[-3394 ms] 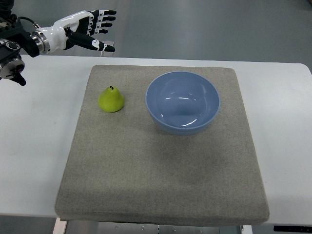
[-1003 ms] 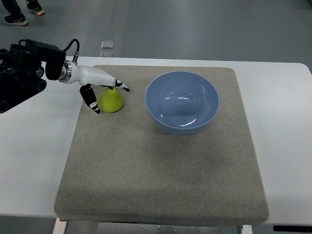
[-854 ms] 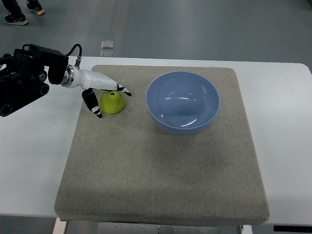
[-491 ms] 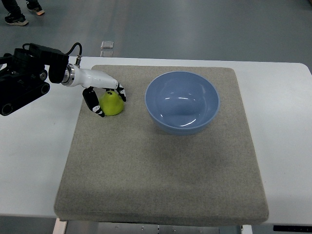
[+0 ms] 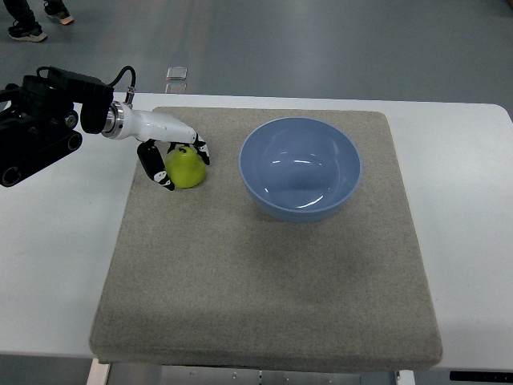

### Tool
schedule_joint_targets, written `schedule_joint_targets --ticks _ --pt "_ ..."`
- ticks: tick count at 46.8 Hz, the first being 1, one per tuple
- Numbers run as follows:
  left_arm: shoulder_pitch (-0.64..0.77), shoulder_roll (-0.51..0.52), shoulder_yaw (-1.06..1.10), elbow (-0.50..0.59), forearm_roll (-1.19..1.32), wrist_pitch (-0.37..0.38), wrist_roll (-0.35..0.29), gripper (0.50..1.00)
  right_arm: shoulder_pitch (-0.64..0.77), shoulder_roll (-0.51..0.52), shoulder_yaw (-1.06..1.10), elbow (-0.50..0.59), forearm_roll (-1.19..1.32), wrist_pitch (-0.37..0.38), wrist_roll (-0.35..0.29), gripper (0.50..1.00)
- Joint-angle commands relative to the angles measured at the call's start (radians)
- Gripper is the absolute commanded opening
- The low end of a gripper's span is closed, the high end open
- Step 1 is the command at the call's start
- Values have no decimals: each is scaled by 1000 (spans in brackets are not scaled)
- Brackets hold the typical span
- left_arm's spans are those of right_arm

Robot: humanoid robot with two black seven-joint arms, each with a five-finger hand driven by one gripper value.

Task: Place pear in bowl with left hand
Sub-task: 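Lift the pear with the left hand and carry it toward the bowl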

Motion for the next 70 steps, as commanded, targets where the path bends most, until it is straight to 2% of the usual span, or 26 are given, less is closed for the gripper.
schedule_joint_targets --ticks 1,12,46,64,70 --pt "0 2 -3 1 -2 1 0 500 0 0 0 -1 0 0 -1 926" --pt "-12 10 -52 1 -37 0 0 500 0 0 0 -1 0 0 1 926" --pt "-170 -4 -130 -11 -208 -2 0 500 0 0 0 -1 0 0 1 926" --pt "-156 -36 -123 -186 -229 -12 0 500 0 0 0 -1 0 0 1 926" --pt "-153 -61 -113 -192 -225 -12 0 500 0 0 0 -1 0 0 1 926"
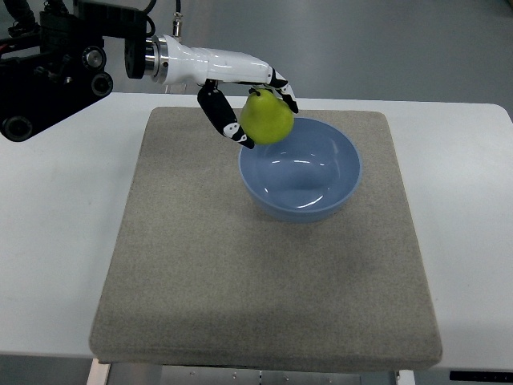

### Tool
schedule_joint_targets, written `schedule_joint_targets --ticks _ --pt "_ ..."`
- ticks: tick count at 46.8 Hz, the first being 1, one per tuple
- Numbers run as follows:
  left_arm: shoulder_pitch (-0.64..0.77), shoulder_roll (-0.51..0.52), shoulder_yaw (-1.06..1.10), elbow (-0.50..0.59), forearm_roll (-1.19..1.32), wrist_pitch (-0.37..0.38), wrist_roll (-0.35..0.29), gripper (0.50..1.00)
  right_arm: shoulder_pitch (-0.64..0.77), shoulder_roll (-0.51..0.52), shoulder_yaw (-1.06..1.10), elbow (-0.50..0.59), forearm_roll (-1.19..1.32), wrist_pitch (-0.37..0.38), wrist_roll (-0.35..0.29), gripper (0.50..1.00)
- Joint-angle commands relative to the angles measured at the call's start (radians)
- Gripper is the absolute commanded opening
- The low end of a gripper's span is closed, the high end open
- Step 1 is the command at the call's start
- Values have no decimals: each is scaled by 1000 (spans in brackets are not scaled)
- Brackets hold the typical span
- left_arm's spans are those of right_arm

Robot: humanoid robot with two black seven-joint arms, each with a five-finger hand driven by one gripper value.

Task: Place pear in bowl with left hand
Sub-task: 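Lift the pear with the left hand and carry it toward the bowl, then lower the pear into the blue bowl with the left hand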

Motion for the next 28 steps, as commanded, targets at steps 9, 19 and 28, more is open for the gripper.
schedule_joint_targets --ticks 9,19,28 --pt "28 -86 6 51 8 8 5 500 0 0 0 0 0 0 0 926" --pt "63 -158 6 111 12 12 6 500 0 0 0 0 0 0 -1 926" --pt "85 -196 8 186 15 12 6 500 0 0 0 0 0 0 -1 926"
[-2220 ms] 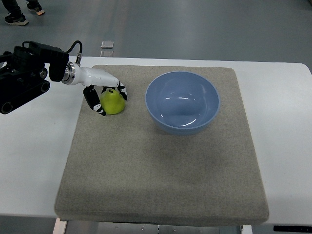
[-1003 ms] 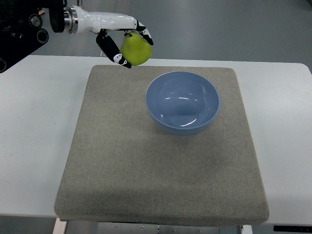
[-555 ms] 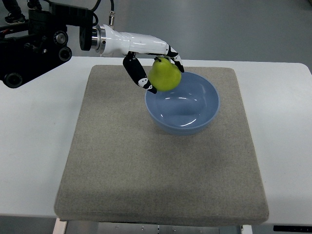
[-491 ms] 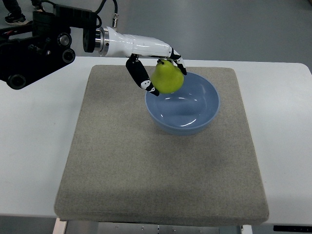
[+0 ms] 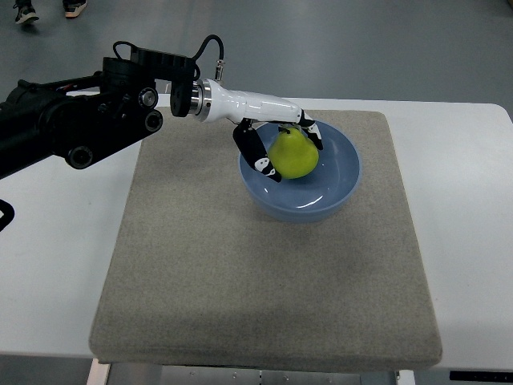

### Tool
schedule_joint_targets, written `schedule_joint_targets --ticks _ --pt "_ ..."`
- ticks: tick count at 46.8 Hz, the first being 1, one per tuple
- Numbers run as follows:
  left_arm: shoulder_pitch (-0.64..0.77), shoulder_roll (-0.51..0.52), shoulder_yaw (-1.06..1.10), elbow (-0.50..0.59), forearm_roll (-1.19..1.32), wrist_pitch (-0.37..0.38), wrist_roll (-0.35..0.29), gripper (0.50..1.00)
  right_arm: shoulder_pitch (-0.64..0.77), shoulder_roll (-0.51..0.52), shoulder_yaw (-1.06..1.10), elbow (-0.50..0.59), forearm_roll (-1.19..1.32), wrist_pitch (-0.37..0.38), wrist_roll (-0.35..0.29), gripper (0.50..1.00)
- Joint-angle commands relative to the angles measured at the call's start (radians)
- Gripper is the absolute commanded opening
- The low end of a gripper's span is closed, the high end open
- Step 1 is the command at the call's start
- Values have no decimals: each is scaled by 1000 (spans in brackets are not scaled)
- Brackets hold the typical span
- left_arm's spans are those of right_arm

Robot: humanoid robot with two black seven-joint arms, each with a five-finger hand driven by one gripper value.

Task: Place pear in bowl with left hand
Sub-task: 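Lower the pear into the blue bowl with the left hand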

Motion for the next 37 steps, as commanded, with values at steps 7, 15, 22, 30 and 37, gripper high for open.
schedule_joint_targets --ticks 7,15,22,30,37 --pt "23 -23 1 36 0 0 -1 500 0 0 0 0 0 0 -1 926" --pt "38 -29 6 50 2 0 0 500 0 0 0 0 0 0 1 926" --pt "58 -44 8 71 2 1 2 500 0 0 0 0 0 0 -1 926" --pt "67 -54 6 84 -11 4 0 500 0 0 0 0 0 0 -1 926" --pt "69 -55 4 82 -15 35 0 709 0 0 0 0 0 0 -1 926"
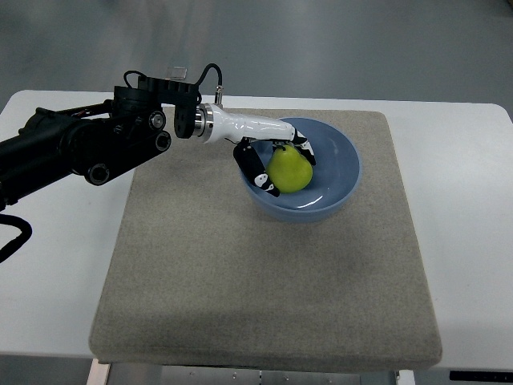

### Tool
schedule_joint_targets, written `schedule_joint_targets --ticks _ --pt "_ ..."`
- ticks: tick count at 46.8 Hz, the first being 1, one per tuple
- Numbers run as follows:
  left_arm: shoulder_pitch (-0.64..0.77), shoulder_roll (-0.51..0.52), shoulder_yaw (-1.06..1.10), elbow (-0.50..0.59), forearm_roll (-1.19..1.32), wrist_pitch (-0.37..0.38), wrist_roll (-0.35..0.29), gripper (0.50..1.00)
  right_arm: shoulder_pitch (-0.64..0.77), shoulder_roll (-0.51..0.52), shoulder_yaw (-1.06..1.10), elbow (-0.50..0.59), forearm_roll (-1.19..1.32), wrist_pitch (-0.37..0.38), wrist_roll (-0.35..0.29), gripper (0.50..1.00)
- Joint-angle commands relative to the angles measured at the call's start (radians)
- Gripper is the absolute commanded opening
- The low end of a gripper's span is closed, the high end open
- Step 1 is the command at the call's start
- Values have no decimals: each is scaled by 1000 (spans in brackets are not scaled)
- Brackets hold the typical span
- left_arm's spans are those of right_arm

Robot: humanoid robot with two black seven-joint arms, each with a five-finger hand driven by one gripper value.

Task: Place pear in bowl with left hand
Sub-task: 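Lower the pear into the blue bowl with the left hand, then open the left hand fingers and withdraw it up from the bowl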

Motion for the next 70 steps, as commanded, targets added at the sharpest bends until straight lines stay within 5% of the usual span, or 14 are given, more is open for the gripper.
schedule_joint_targets --ticks 1,4,9,13,46,61,70 --pt "1 1 0 -2 -2 22 0 756 0 0 0 0 0 0 1 926" --pt "1 0 -2 -5 -4 27 -2 857 0 0 0 0 0 0 1 926" --pt "1 0 -2 -6 -4 27 -2 889 0 0 0 0 0 0 -1 926" --pt "1 0 -2 -8 -4 27 -2 968 0 0 0 0 0 0 -1 926" --pt "-11 15 -70 8 -40 30 0 975 0 0 0 0 0 0 -1 926" --pt "-16 26 -181 169 -108 33 0 975 0 0 0 0 0 0 1 924" --pt "-19 26 -179 273 -231 127 1 973 0 0 0 0 0 0 1 926"
